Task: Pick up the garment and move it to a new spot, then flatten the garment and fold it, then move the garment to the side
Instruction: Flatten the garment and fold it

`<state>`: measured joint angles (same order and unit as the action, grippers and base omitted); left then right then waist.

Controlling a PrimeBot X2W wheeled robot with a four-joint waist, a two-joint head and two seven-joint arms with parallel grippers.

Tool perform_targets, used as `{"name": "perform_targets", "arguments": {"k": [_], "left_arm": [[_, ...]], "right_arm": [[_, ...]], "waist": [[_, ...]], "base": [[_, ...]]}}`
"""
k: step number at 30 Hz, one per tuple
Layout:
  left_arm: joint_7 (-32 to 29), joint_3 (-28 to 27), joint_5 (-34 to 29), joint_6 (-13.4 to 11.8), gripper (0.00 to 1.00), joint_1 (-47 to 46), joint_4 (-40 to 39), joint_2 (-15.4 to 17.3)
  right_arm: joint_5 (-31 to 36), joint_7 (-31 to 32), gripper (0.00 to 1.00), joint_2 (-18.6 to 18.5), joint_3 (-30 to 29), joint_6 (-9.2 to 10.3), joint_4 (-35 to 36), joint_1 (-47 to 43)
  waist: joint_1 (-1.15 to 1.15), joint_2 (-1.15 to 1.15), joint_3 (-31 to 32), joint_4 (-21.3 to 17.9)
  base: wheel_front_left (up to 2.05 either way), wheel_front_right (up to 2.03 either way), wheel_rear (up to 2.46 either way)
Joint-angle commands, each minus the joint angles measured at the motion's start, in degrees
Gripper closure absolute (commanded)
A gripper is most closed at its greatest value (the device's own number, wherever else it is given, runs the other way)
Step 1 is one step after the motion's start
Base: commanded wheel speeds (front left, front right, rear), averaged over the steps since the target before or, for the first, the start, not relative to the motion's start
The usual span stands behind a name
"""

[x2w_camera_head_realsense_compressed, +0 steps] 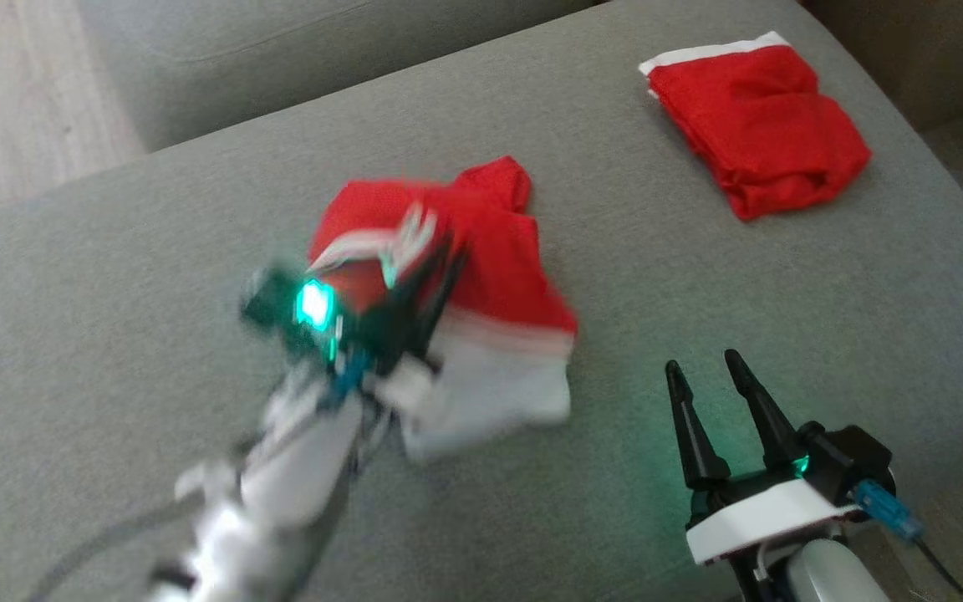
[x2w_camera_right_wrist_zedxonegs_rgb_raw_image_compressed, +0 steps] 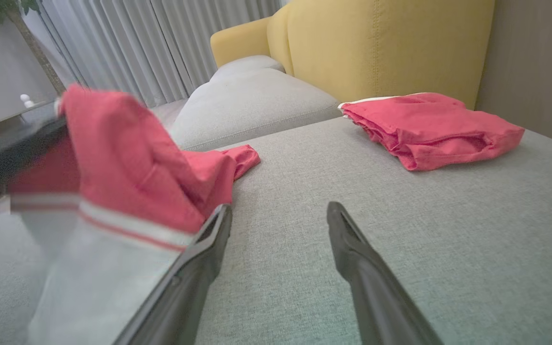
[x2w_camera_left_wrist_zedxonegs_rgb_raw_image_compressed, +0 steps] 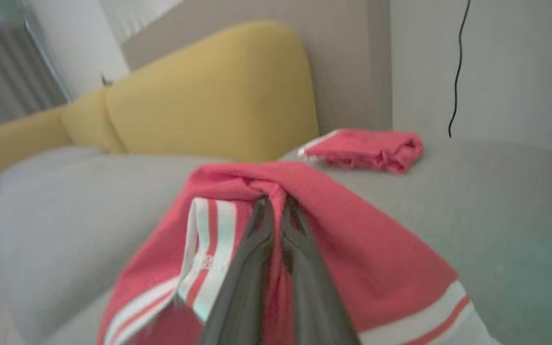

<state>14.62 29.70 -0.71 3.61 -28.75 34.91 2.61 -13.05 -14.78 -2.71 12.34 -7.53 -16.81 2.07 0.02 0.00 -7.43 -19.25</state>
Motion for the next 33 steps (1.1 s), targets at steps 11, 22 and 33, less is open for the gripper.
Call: {"name": "perform_targets", "arguments": {"k": [11,22,33], "left_arm": [[-1.5,0.9,-0.7,3.4,1.00,-36.1,-2.4,0.4],[-4.8,-4.3,4.5,2.9,1.00,-30.7,0.7,10.1],[-0.2,-7.5,9.8,-0.6,0.00,-8.4,4.1,15.9]], "right_arm": [[-1.5,-0.2,0.00,-0.2,2.2,0.04,2.0,2.3],[-1.0,-0.2,0.00,-0.2,0.4,0.04,2.3,0.6],[-0.2,-0.2,0.00,-0.2,0.0,0.04,2.2,2.7]], "waist": [[-0.02,0.00,0.8,-5.0],[-0.02,0.00,2.5,-1.5],[-0.02,0.00,-2.2,1.9]], "base": [[0.00,0.00,0.00],[0.00,0.00,0.00],[0.00,0.00,0.00]]}}
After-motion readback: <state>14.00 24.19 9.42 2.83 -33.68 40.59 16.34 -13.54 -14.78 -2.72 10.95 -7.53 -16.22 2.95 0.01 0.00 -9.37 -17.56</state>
